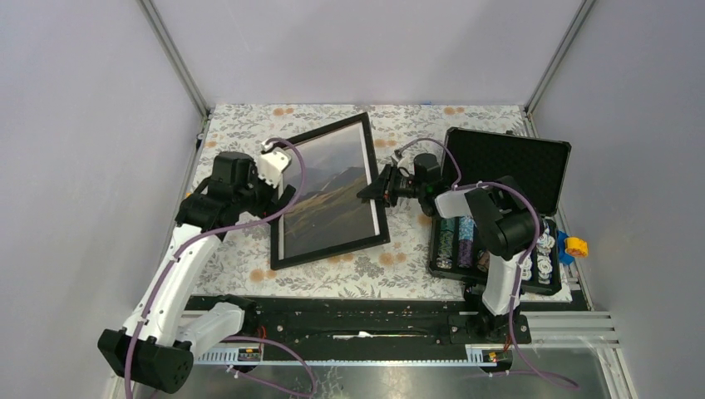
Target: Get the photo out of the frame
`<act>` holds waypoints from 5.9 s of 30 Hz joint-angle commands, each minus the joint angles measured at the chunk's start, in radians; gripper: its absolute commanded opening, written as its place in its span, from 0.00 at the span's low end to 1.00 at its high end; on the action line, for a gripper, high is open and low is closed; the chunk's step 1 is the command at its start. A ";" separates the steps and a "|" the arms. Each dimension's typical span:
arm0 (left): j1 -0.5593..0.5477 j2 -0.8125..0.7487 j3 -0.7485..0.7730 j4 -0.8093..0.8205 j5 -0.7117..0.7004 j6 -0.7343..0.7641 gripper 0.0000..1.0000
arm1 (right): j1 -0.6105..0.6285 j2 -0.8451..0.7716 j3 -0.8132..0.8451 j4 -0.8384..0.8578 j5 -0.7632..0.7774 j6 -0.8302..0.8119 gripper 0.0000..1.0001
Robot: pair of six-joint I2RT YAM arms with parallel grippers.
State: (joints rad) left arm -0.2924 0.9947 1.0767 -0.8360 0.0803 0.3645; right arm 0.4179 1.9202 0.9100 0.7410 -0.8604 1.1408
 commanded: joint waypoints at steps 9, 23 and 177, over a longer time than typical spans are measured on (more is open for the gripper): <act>0.229 0.073 -0.051 0.093 0.179 -0.003 0.99 | 0.065 0.029 -0.116 0.157 0.153 0.005 0.00; 0.276 0.103 -0.089 0.163 0.166 -0.001 0.99 | 0.082 -0.061 -0.150 -0.112 0.238 -0.159 0.44; 0.254 0.718 -0.063 0.560 0.090 -0.360 0.00 | 0.090 0.129 0.516 -1.005 0.902 -0.970 0.00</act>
State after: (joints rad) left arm -0.0410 1.6814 0.9771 -0.2794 0.1928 -0.0734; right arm 0.5365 2.0235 1.3766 -0.2806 -0.0189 0.2375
